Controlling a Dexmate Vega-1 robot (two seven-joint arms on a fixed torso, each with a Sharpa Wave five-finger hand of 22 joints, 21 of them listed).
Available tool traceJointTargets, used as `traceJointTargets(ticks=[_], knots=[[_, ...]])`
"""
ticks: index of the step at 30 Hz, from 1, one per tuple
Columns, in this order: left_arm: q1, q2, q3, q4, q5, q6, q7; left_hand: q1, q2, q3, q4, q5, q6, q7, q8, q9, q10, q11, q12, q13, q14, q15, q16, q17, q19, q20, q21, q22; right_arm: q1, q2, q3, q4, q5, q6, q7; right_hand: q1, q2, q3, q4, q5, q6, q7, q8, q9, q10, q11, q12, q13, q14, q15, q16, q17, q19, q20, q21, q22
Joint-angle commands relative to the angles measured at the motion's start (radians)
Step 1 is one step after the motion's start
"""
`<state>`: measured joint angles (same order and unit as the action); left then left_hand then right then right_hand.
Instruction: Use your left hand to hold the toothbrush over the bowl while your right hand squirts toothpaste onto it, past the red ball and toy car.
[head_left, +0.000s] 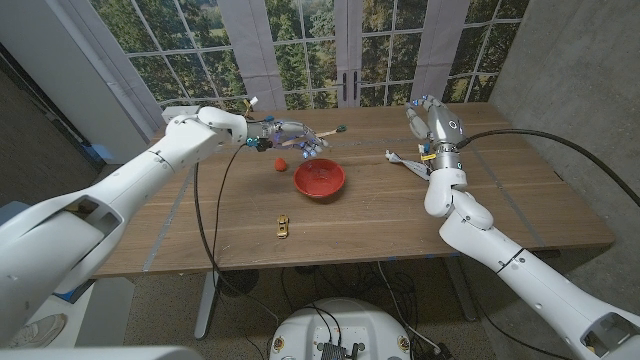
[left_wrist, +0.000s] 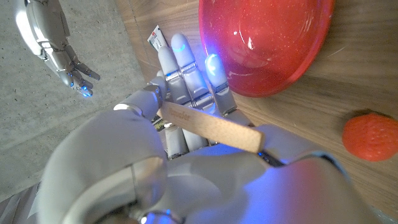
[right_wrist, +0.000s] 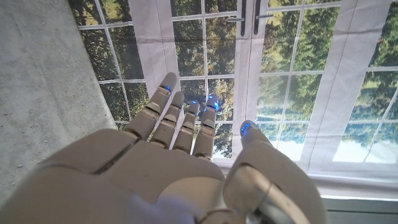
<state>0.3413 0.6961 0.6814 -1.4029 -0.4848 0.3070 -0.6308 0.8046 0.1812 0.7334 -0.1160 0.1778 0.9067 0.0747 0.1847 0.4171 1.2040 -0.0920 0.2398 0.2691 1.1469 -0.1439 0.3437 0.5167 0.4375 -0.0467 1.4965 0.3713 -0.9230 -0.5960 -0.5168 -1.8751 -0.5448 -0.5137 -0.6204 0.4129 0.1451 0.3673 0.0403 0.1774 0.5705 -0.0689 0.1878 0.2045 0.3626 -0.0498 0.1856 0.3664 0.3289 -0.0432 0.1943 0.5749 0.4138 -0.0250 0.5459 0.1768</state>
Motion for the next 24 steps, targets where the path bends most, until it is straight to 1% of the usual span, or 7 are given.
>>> traceJointTargets(ticks=[1, 6, 10, 12, 17, 20, 24], knots=[[-0.043, -0.036, 0.049, 0.035, 0.055, 0.006, -0.031, -0.014, -0.001, 0.039, 0.041, 0.006, 0.0, -0.004, 0.006, -0.001, -0.075, -0.074, -0.006, -0.004, -0.066, -0.078, -0.005, -0.006, -0.014, -0.071, -0.012, -0.015, -0.058, -0.024, 0.042, -0.063, 0.095, 0.105, -0.079, -0.009, 0.005, 0.0, -0.001, -0.001, 0.001, 0.007, 0.006, 0.0, 0.02, 0.003, 0.012, -0.002, 0.013, -0.07, 0.01, 0.001, 0.004, 0.004, -0.002, 0.002], [-0.058, -0.052, 0.071, 0.046, 0.081, 0.007, -0.036, -0.02, -0.005, 0.042, 0.035, 0.005, 0.0, 0.007, 0.006, -0.007, -0.076, -0.066, -0.004, -0.008, -0.069, -0.075, -0.01, -0.012, -0.021, -0.061, -0.024, -0.033, -0.076, -0.038, 0.052, -0.084, 0.098, 0.125, -0.09, -0.012, 0.006, -0.002, -0.003, -0.001, 0.0, 0.005, 0.007, 0.0, 0.021, 0.002, 0.012, -0.005, 0.018, -0.073, 0.015, 0.0, 0.003, 0.003, -0.004, 0.002], [-0.066, -0.063, 0.082, 0.054, 0.093, 0.004, -0.043, -0.031, -0.003, 0.045, 0.038, 0.005, -0.006, -0.001, 0.005, -0.013, -0.07, -0.074, 0.0, -0.011, -0.069, -0.075, -0.016, -0.021, -0.012, -0.067, -0.029, -0.049, -0.103, -0.048, 0.076, -0.125, 0.135, 0.126, -0.062, -0.015, 0.005, -0.003, -0.005, -0.001, 0.002, 0.008, 0.008, 0.0, 0.027, 0.009, 0.014, -0.009, 0.02, -0.072, 0.018, -0.002, 0.004, 0.005, -0.005, 0.003], [-0.073, -0.065, 0.091, 0.051, 0.107, 0.002, -0.046, -0.034, -0.002, 0.046, 0.039, 0.004, -0.006, -0.006, 0.005, -0.015, -0.07, -0.079, 0.0, -0.013, -0.063, -0.077, -0.017, -0.025, -0.007, -0.07, -0.029, -0.055, -0.117, -0.053, 0.08, -0.143, 0.134, 0.132, -0.067, -0.017, 0.006, -0.004, -0.006, -0.001, 0.0, 0.013, 0.008, -0.001, 0.027, 0.01, 0.014, -0.011, 0.02, -0.07, 0.019, -0.002, 0.004, 0.005, -0.005, 0.003], [-0.085, -0.082, 0.107, 0.06, 0.128, 0.001, -0.048, -0.036, -0.003, 0.048, 0.031, 0.004, -0.004, -0.004, 0.006, -0.02, -0.074, -0.08, 0.0, -0.017, -0.052, -0.082, -0.015, -0.03, 0.005, -0.075, -0.028, -0.065, -0.141, -0.065, 0.086, -0.171, 0.122, 0.165, -0.084, -0.018, 0.003, -0.005, -0.008, -0.001, -0.002, 0.013, 0.008, -0.001, 0.03, 0.012, 0.015, -0.013, 0.019, -0.07, 0.02, -0.003, 0.003, 0.007, -0.007, 0.003], [-0.09, -0.093, 0.115, 0.072, 0.136, -0.001, -0.05, -0.036, -0.006, 0.048, 0.021, 0.004, -0.006, -0.006, 0.005, -0.026, -0.084, -0.062, -0.004, -0.02, -0.043, -0.082, -0.012, -0.031, 0.008, -0.072, -0.027, -0.074, -0.147, -0.065, 0.092, -0.18, 0.123, 0.169, -0.079, -0.019, 0.002, -0.006, -0.01, -0.001, -0.002, 0.013, 0.008, -0.001, 0.032, 0.014, 0.016, -0.014, 0.019, -0.069, 0.021, -0.004, 0.003, 0.007, -0.008, 0.003], [-0.094, -0.101, 0.125, 0.072, 0.152, 0.003, -0.043, -0.036, -0.006, 0.046, 0.014, 0.003, -0.008, -0.006, 0.004, -0.031, -0.083, -0.059, -0.003, -0.022, -0.04, -0.079, -0.01, -0.032, 0.007, -0.07, -0.026, -0.079, -0.157, -0.064, 0.107, -0.192, 0.145, 0.176, -0.062, -0.02, 0.001, -0.007, -0.012, -0.001, -0.005, 0.015, 0.008, -0.001, 0.033, 0.014, 0.016, -0.016, 0.019, -0.066, 0.021, -0.005, 0.002, 0.009, -0.009, 0.004]])
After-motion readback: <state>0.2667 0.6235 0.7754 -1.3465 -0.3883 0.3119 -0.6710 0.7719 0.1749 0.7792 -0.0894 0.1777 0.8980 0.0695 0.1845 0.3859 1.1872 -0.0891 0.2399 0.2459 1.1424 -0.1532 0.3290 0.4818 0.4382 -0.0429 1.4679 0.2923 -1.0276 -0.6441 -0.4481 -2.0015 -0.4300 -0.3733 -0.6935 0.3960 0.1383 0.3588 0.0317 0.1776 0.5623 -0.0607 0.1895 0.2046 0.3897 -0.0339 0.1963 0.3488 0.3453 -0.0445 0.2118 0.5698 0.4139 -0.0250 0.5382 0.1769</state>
